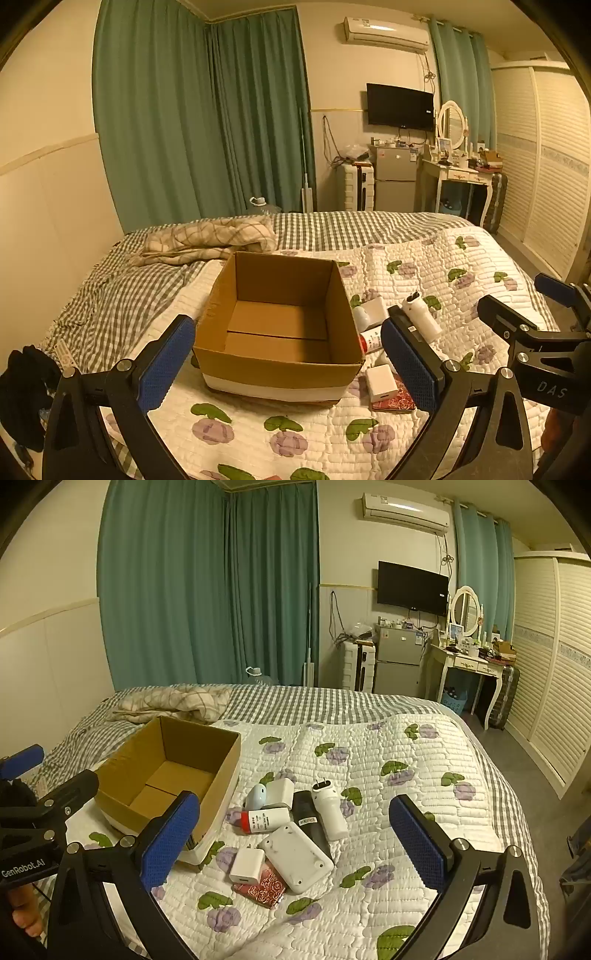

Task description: Organize rigid objects

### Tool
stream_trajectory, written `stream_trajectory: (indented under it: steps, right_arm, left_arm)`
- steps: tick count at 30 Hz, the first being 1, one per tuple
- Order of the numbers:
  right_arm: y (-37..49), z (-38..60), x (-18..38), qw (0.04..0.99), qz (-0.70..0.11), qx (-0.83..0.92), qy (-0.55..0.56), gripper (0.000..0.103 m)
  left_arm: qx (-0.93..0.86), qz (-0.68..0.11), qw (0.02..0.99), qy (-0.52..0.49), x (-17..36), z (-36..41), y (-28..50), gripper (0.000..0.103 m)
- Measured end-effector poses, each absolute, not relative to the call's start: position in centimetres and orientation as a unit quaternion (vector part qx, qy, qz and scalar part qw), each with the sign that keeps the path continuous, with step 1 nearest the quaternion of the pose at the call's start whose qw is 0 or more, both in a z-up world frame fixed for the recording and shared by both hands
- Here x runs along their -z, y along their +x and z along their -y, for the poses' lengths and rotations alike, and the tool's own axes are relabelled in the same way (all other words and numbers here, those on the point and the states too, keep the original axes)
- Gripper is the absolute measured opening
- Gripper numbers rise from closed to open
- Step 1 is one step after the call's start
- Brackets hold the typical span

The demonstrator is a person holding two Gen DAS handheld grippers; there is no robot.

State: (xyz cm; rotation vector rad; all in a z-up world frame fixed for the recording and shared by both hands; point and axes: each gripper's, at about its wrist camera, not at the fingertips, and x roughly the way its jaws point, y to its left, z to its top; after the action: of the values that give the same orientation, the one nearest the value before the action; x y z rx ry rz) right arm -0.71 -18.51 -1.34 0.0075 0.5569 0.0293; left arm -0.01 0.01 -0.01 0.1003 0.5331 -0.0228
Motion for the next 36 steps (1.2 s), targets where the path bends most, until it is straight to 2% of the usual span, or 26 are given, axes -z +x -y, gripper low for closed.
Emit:
stream_trajectory:
  steps: [36]
  right_arm:
    - [-0.63,18.41,1.75,0.961,-0.277,-0.015,0.002,0.103]
  left_arm:
    - [0.01,-0.264,0.963,0.054,-0.12,-0.43,-0.14,0.103]
